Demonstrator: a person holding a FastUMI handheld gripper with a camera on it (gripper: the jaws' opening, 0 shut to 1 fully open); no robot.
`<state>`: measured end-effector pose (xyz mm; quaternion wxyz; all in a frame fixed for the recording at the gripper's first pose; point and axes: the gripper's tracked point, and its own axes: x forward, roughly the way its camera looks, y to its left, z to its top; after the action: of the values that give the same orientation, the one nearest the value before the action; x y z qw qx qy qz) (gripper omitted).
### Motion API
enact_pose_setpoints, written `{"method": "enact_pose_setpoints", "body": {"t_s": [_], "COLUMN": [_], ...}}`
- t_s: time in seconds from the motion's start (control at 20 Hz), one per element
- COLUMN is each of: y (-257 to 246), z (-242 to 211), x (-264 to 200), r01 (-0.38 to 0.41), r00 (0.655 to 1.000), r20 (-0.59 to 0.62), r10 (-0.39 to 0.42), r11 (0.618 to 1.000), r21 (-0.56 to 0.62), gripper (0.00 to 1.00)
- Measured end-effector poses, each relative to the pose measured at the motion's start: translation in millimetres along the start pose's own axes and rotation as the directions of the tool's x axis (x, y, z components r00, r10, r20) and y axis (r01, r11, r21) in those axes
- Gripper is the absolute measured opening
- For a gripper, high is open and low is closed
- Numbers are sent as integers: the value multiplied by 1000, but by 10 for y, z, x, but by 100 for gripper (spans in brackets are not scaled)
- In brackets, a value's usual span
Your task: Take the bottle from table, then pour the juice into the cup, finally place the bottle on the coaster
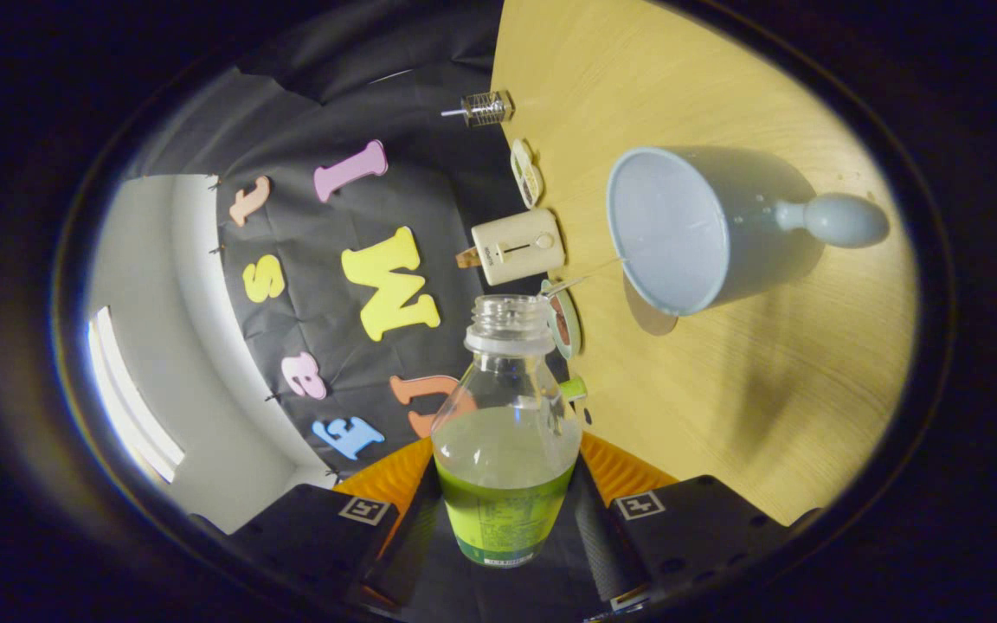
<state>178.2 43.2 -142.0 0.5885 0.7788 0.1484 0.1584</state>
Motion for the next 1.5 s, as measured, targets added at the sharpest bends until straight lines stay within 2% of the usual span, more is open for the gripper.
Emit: {"method": "enact_pose_setpoints", "body": {"t_s": [0.5, 0.9, 1.5], "y": [95, 273, 483], "z": [11, 63, -76], "x": [-6, -32, -112], "r01": [-80, -134, -193], "r00": [997, 991, 980], "r20": [-1, 9, 4], "r10": [81, 134, 197], "r11": [992, 983, 955], "r21": [93, 125, 227], "gripper": [79, 79, 79]}}
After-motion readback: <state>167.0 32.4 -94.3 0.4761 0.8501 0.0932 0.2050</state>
